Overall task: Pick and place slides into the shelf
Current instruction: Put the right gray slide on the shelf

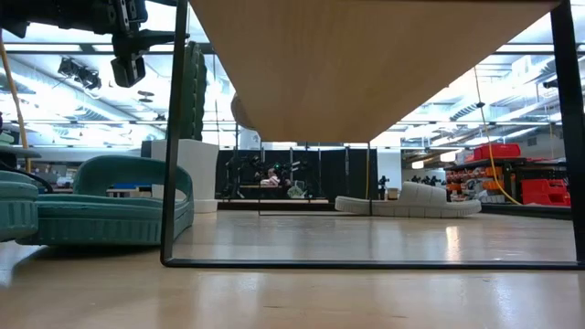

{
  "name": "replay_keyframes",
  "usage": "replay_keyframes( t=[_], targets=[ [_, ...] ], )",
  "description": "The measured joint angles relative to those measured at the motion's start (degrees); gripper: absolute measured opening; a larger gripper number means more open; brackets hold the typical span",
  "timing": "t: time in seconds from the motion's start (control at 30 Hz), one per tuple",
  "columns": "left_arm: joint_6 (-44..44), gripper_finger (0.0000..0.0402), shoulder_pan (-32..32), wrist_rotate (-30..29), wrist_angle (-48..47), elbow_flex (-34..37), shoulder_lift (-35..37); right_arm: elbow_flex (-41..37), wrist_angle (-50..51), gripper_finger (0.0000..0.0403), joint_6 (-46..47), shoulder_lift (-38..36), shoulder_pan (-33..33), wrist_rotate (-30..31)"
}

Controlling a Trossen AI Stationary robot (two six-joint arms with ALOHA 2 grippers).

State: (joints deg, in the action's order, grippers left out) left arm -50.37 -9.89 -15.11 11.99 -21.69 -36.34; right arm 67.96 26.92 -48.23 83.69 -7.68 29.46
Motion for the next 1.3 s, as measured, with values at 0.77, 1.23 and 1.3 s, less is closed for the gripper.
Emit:
replay_keyframes(
  t=[0.77,1.23,1.3],
  targets=[
    [0.0,0.0172,0.0,0.0,-0.3,0.0,0.0,-0.3,1.7,0.0009,4.1,0.0,-0.9,-1.4],
    [-0.4,0.0172,0.0,0.4,-0.2,0.0,0.0,-4.1,3.3,0.0030,4.2,0.0,-0.8,-2.0],
    [-0.4,0.0172,0.0,0.8,-0.2,0.0,0.0,-4.2,3.5,0.0039,4.2,0.0,-0.8,-1.9]
  ],
)
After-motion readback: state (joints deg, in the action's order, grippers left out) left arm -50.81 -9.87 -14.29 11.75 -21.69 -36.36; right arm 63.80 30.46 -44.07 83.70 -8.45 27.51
